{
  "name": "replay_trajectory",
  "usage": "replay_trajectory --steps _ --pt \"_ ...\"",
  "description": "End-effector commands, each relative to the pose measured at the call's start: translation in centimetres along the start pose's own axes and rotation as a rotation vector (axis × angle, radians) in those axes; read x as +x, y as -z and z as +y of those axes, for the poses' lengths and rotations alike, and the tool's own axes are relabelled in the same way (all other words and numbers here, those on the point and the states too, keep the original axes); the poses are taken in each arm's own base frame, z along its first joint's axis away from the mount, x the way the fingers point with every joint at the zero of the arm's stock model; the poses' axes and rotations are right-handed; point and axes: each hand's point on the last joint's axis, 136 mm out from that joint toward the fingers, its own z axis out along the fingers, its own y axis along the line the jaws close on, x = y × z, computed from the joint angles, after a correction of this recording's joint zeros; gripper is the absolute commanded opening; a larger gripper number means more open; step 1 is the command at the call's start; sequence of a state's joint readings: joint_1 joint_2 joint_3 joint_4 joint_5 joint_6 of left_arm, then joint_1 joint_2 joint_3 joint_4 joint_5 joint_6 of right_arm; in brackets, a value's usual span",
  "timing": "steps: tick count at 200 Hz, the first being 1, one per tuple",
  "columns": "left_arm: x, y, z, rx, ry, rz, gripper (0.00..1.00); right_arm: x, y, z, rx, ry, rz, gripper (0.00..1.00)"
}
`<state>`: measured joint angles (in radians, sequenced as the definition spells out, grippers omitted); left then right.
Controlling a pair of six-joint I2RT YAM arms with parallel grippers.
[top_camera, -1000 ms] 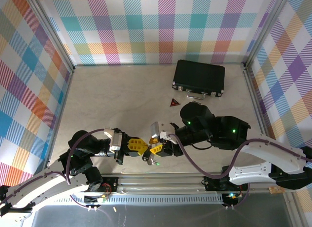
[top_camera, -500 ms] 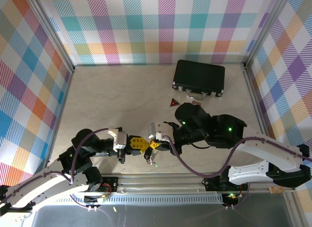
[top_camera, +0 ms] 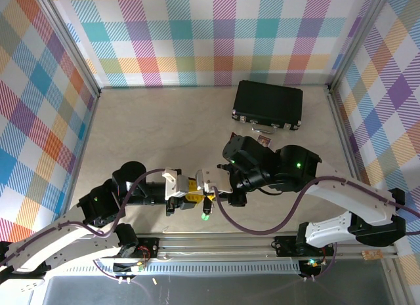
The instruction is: Put the keys on the keyring
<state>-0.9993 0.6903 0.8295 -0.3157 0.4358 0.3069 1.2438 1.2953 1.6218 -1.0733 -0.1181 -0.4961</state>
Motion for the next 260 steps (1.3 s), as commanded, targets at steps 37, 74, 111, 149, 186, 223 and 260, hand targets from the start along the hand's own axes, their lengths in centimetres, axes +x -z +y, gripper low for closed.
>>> replay_trajectory --steps 37,74,111,149,186,223,260 --pt "-1.5 -0.1 -0.2 0.013 0.002 -0.091 0.16 -1.7 0.4 0.6 -0.037 0.021 -0.076 0.00" --pt "-2.2 -0.3 -0.3 0.023 0.054 -0.212 0.13 -2.0 0.1 0.8 -0.051 0.005 -0.096 0.00" --pt "-2.0 0.6 0.1 -0.027 0.056 -0.253 0.00 -2.0 0.4 0.9 -0.047 -0.004 -0.104 0.00" --pt "-3.6 2.2 -1.2 0.019 0.049 -0.340 0.00 -2.1 0.9 0.9 -0.031 -0.021 -0.136 0.21" --pt "-4.3 2.3 -1.7 0.056 0.047 -0.387 0.00 -3.0 1.5 1.0 -0.030 -0.021 -0.190 0.21" --pt "-4.3 2.0 -2.0 0.085 0.053 -0.407 0.00 -3.3 2.2 1.2 -0.026 -0.028 -0.221 0.20" --pt "-4.9 2.1 -2.2 0.105 0.065 -0.467 0.00 -2.9 1.9 1.0 -0.012 -0.036 -0.211 0.14"
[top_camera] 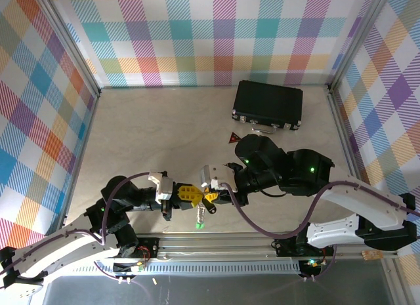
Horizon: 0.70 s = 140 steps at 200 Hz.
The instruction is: Put the keys on the keyring
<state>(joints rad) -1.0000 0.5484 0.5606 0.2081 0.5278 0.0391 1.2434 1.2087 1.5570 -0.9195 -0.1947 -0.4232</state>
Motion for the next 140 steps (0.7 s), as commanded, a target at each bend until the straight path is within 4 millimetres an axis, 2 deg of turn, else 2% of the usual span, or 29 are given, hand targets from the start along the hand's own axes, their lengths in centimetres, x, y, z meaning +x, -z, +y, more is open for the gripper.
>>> replay_trajectory --steps 1,20,51,71,86,94,123,140 --pt "-2.3 0.0 -0.7 0.039 -0.012 -0.110 0.00 -0.2 0.1 0.4 -0.011 -0.009 -0.024 0.14" --pt "-2.2 -0.2 -0.6 0.045 0.005 -0.118 0.00 -0.2 0.3 0.1 0.012 -0.005 -0.021 0.13" --pt "-2.2 -0.1 -0.5 0.039 0.014 -0.129 0.00 0.1 0.5 -0.2 0.031 -0.002 -0.003 0.18" --pt "-2.2 -0.2 -0.5 0.040 0.020 -0.136 0.00 0.2 0.4 -0.2 0.031 0.003 0.001 0.06" --pt "-2.1 -0.2 -0.4 0.034 0.024 -0.131 0.00 0.4 0.4 -0.5 0.046 0.010 0.014 0.00" --pt "-2.0 -0.2 -0.3 0.026 0.028 -0.122 0.00 0.6 0.4 -0.6 0.052 0.015 0.025 0.00" --pt "-0.2 0.1 1.2 -0.082 0.014 0.042 0.00 1.6 0.1 -0.8 0.040 0.033 0.113 0.00" --pt "1.0 0.5 2.2 -0.144 -0.025 0.152 0.08 2.0 -0.3 -0.9 0.025 0.048 0.166 0.00"
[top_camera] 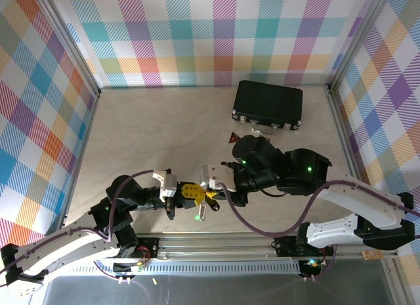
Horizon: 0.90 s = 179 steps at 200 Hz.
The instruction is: Put the keys on the keyring
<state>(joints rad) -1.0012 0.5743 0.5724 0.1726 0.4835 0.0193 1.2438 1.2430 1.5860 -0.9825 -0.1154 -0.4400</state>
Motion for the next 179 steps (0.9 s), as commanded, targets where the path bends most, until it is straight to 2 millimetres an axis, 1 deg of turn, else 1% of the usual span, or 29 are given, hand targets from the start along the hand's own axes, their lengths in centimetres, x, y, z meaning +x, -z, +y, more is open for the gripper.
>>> replay_trajectory --steps 1,17,36,52,61,81,86,104,109,118,138,152,179 --pt "0.1 0.8 1.3 -0.103 -0.071 0.116 0.09 0.6 0.1 0.2 -0.021 0.053 0.075 0.00" --pt "1.2 0.7 2.0 -0.130 -0.091 0.204 0.13 0.6 -0.2 0.4 -0.042 0.067 0.105 0.00" --pt "1.7 0.4 2.3 -0.132 -0.103 0.249 0.13 0.5 -0.7 0.7 -0.060 0.086 0.127 0.00" --pt "1.6 0.2 2.2 -0.124 -0.110 0.237 0.09 0.4 -1.1 0.9 -0.068 0.092 0.141 0.00" --pt "1.3 0.1 2.0 -0.114 -0.111 0.216 0.00 0.3 -1.3 0.9 -0.067 0.090 0.142 0.00" --pt "0.2 0.2 1.2 -0.080 -0.099 0.130 0.00 -0.5 -0.9 1.0 -0.066 0.072 0.095 0.00" --pt "-0.5 0.3 0.9 -0.069 -0.100 0.095 0.00 -0.8 -0.6 1.1 -0.066 0.065 0.073 0.00" --pt "-2.6 1.0 -0.2 -0.036 -0.094 -0.031 0.00 -2.0 0.4 1.3 -0.049 0.042 -0.022 0.14" --pt "-3.2 1.2 -0.5 -0.027 -0.095 -0.067 0.00 -2.1 0.5 1.2 -0.044 0.035 -0.039 0.17" --pt "-4.0 1.5 -0.8 -0.015 -0.099 -0.119 0.00 -2.3 0.8 1.2 -0.030 0.029 -0.070 0.18" --pt "-4.6 1.7 -1.2 0.008 -0.094 -0.182 0.00 -2.7 1.0 1.3 -0.024 0.020 -0.111 0.17" --pt "-4.6 1.6 -1.4 0.028 -0.084 -0.207 0.00 -3.1 1.0 1.4 -0.035 0.022 -0.129 0.17" --pt "-4.6 1.3 -1.7 0.057 -0.068 -0.225 0.00 -3.2 1.0 1.4 -0.037 0.025 -0.126 0.13"
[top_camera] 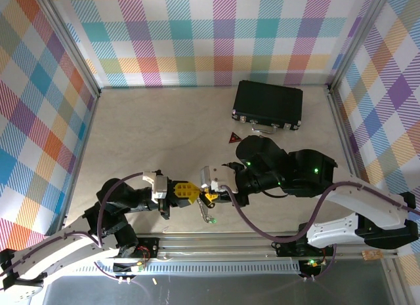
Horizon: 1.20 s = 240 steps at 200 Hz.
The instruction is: Put the keys on the keyring
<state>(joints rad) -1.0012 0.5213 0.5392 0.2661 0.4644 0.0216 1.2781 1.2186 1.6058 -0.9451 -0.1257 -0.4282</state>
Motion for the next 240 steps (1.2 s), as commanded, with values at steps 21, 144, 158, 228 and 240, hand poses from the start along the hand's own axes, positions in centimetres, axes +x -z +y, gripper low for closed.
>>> replay_trajectory --steps 21,144,158,228,240 --pt "-2.6 -0.1 -1.2 0.065 -0.009 -0.122 0.00 -0.9 -0.4 0.5 -0.025 -0.008 -0.041 0.15" --pt "-3.4 0.3 -1.8 0.089 -0.011 -0.136 0.00 -0.8 2.5 -0.3 0.082 -0.027 -0.101 0.34" --pt "-3.5 0.2 -1.8 0.092 -0.011 -0.136 0.00 -0.9 2.3 -0.4 0.083 -0.026 -0.105 0.35" --pt "-3.6 0.0 -2.2 0.121 -0.004 -0.135 0.00 -0.8 1.0 -0.6 0.077 -0.022 -0.089 0.25" --pt "-3.6 0.0 -2.2 0.122 -0.004 -0.137 0.00 -0.6 0.8 -0.7 0.078 -0.021 -0.082 0.18"
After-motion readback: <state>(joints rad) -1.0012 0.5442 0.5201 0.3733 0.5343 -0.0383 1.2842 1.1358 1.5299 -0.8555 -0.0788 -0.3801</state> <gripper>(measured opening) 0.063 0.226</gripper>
